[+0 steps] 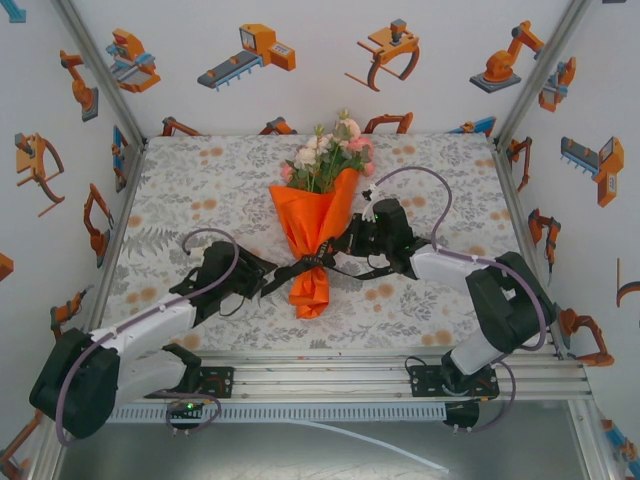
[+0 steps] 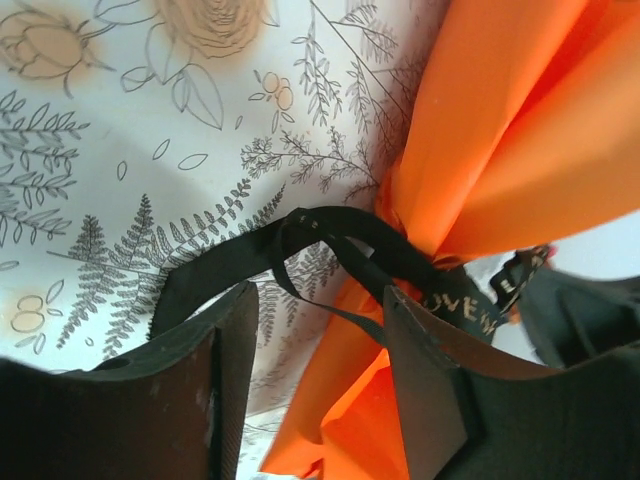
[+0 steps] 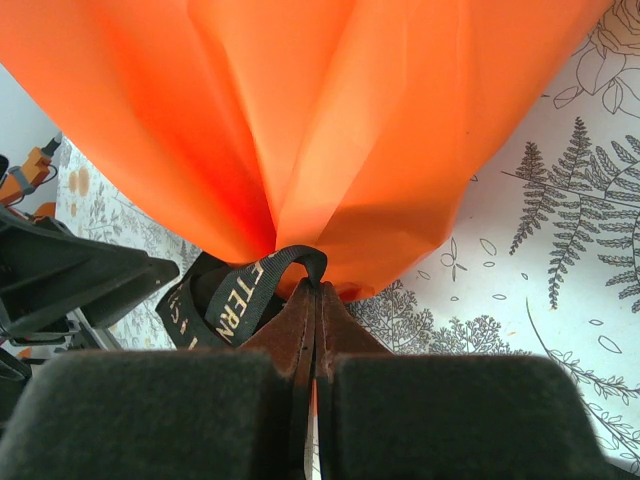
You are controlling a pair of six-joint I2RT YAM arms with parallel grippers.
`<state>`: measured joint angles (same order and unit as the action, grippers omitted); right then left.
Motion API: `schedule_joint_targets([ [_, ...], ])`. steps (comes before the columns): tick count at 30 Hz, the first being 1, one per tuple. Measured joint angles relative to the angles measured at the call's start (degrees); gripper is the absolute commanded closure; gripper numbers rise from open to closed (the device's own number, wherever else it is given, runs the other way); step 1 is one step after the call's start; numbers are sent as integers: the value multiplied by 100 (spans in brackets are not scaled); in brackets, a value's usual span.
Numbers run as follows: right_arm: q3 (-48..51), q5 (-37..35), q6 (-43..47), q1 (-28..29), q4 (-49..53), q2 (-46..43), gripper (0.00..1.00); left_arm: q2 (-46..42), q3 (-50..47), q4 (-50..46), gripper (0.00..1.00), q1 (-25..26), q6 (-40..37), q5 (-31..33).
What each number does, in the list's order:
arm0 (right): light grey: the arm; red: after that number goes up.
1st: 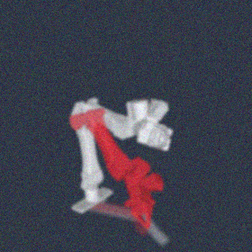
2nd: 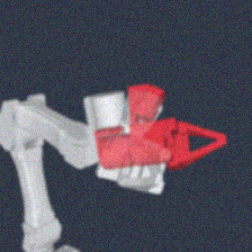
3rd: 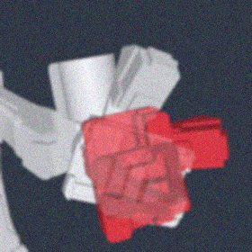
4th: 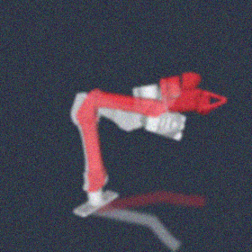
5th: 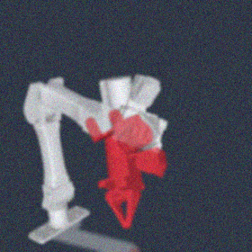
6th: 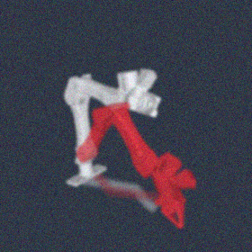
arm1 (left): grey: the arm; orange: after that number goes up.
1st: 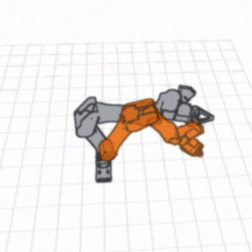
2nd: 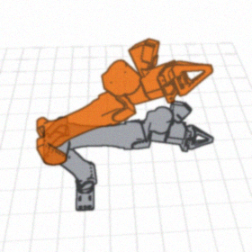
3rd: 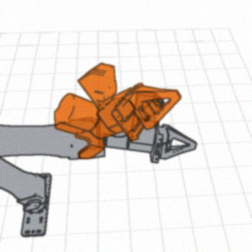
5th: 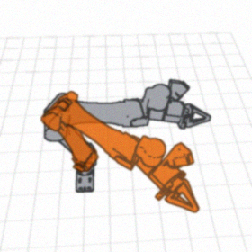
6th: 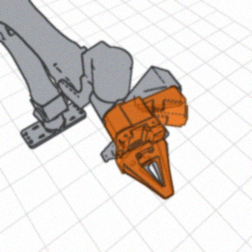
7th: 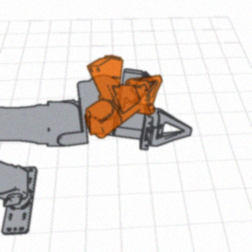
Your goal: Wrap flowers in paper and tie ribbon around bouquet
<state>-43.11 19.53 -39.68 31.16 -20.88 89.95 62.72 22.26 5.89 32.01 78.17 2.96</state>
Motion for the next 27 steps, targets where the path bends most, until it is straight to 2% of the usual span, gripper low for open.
schedule_joint_targets([
  [8, 0, 0, 0, 0, 0, 0, 100, 752, 50, 184, 47, -103, 894, -435],
  [14, 0, 0, 0, 0, -2, -42, 100, 839, 162, -7, 56, -109, 894, -413],
  [24, 0, 0, 0, 0, 0, -103, 100, 859, 358, -195, 60, -155, 629, -254],
  [27, 0, 0, 0, 0, 2, -105, 100, 1025, 422, -181, 64, -164, 581, -302],
])
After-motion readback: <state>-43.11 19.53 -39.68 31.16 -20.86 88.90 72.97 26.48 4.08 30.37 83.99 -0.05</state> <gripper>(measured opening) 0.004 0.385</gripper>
